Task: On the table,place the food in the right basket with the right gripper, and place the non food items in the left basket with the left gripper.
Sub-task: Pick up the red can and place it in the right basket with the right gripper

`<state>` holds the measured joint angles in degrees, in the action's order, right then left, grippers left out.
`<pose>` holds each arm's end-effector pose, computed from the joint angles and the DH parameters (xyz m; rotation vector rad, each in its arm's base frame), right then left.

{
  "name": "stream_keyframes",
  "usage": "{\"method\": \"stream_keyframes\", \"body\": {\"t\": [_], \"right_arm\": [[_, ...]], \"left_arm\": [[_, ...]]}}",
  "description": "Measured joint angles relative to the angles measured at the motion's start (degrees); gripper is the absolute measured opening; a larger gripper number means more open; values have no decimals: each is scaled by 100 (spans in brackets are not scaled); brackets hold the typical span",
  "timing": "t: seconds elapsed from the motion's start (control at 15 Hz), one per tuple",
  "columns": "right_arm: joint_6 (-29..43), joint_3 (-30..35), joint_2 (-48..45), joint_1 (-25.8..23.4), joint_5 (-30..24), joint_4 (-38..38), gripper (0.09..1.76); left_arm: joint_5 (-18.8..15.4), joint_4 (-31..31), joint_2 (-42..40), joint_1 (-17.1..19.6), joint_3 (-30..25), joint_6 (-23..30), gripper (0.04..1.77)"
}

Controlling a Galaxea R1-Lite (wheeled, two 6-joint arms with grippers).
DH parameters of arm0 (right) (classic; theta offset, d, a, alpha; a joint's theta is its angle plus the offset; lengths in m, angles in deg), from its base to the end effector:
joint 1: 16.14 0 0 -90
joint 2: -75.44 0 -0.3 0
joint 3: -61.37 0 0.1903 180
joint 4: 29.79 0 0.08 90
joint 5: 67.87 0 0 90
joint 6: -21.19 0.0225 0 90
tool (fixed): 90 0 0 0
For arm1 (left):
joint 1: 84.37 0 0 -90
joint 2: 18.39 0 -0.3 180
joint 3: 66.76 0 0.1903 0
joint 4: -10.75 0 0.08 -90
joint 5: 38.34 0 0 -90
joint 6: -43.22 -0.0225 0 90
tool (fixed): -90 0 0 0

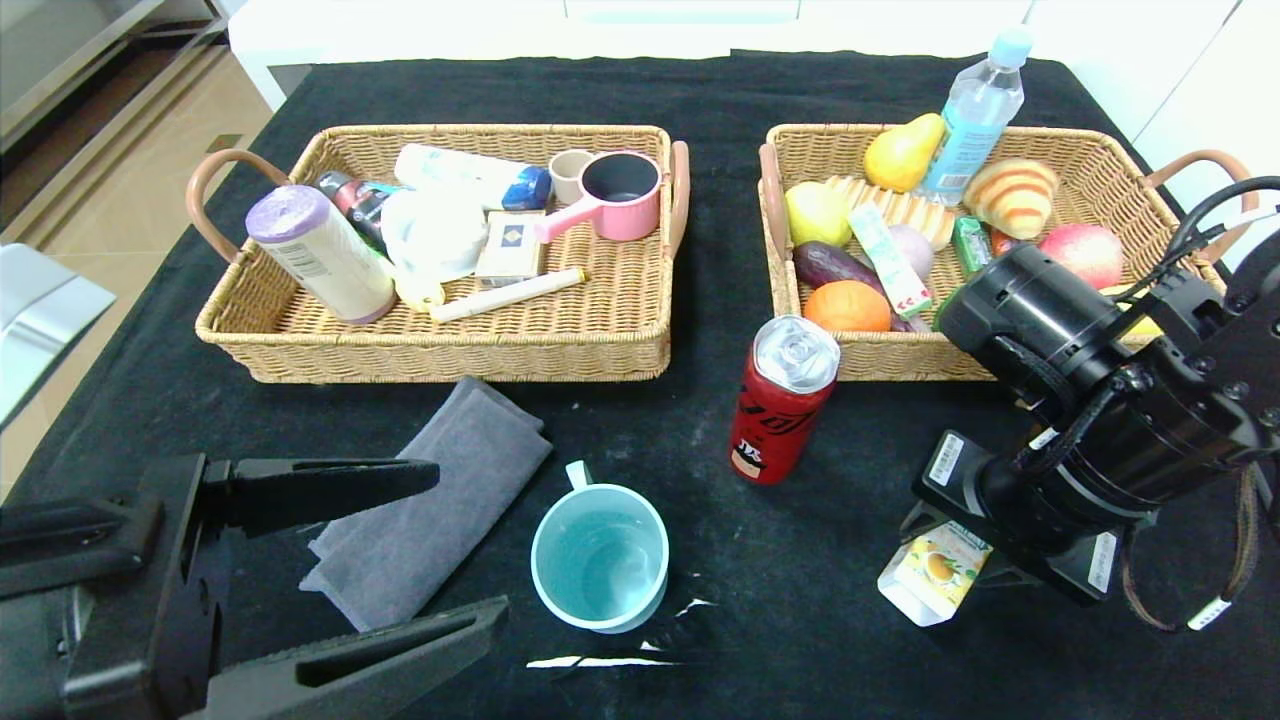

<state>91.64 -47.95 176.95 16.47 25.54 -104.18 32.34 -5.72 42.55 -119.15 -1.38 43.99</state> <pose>0.2443 0.1547 0.2258 0.7143 1.1935 -0.2809 0.1132 -0.0877 0.2559 0.0169 0.2223 -0.9391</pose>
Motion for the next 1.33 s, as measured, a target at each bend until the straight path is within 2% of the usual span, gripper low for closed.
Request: {"method": "stream_keyframes", "body": {"t": [0.67,0.93,1.13,1.33], "right_arm": [[-122,-11,-221,77,61,-55,81],[-861,15,-545,223,336,-286,81],[-1709,-5,-840,368,482,-300,81],[-2177,-94,-997,421,1337,-247,81]], "left_arm": [[1,-6,-6,-9,-9,-11,172],[0,-9,-9,-11,-15,-15,172],[1,-9,-9,-33,-15,-13,172],[0,-2,-33,-52,-17,-17,172]]}}
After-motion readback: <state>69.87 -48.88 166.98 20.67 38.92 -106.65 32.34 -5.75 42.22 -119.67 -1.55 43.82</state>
